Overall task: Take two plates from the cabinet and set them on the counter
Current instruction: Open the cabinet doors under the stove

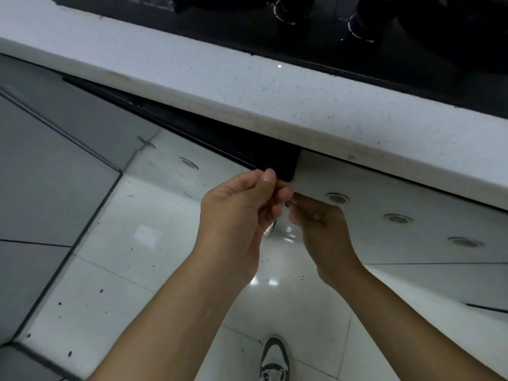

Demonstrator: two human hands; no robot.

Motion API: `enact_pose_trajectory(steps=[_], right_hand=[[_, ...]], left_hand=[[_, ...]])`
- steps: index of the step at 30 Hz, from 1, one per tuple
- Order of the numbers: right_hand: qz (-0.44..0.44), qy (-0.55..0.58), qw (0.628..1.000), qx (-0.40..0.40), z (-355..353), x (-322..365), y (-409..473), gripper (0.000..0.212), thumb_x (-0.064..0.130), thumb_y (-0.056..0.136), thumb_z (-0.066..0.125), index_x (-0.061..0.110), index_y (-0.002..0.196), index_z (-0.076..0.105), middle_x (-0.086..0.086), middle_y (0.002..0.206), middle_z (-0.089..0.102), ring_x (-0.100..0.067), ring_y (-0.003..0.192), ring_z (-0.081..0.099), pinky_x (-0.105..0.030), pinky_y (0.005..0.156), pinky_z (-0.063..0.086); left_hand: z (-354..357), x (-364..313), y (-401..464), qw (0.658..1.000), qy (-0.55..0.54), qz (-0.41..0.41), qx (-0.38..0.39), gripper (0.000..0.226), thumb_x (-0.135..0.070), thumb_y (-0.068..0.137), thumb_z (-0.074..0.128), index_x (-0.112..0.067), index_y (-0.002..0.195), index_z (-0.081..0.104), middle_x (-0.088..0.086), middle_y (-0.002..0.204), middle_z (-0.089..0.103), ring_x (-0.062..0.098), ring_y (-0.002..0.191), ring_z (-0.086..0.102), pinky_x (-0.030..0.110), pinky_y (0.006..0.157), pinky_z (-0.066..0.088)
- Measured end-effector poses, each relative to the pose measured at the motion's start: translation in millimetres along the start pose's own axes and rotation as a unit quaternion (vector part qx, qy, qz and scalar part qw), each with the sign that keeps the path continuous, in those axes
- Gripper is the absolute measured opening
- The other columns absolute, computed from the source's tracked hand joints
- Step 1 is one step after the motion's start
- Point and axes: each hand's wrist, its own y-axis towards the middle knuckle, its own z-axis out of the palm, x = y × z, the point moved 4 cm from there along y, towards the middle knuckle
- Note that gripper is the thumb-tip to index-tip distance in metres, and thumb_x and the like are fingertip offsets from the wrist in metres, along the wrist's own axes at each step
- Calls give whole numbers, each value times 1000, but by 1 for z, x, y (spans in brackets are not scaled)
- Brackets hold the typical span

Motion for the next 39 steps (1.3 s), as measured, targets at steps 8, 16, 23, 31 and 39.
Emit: enact_pose_trajectory(steps=[8,16,23,31,39], right_hand=[[15,38,999,12,24,-7,-40,28,12,95,53,19,116,69,8,114,72,-3,108,64,-40,103,46],[85,62,994,-19,80,-27,-113,30,8,90,56,21,113,71,14,106,74,-4,103,66,-45,101,47],[133,31,991,9,165,-23,-179,37,1,89,52,18,116,69,1,102,76,-12,99,69,-46,97,49],[146,33,987,65,291,-14,-221,37,-1,92,50,19,117,68,1,102,76,-18,92,72,-37,87,57],[122,28,984,130,407,-1,-225,47,0,92,51,29,129,57,6,93,77,-12,93,70,-29,86,57]], left_hand=[[-35,2,-19,999,31,-16,8,12,-7,87,63,-2,93,72,11,72,74,16,64,69,19,55,53],[-110,-5,-58,993,93,-8,66,12,-8,88,63,-1,88,73,9,67,70,14,59,65,18,55,51],[-207,-31,-91,989,116,-13,94,9,-1,86,64,4,84,71,12,63,67,17,52,61,20,50,50],[-332,-88,-109,989,143,4,38,6,0,83,66,1,85,72,10,55,65,17,50,59,21,48,50],[-425,-145,-98,986,158,35,-32,9,-3,83,68,-7,77,74,4,53,67,15,51,61,21,50,50]])
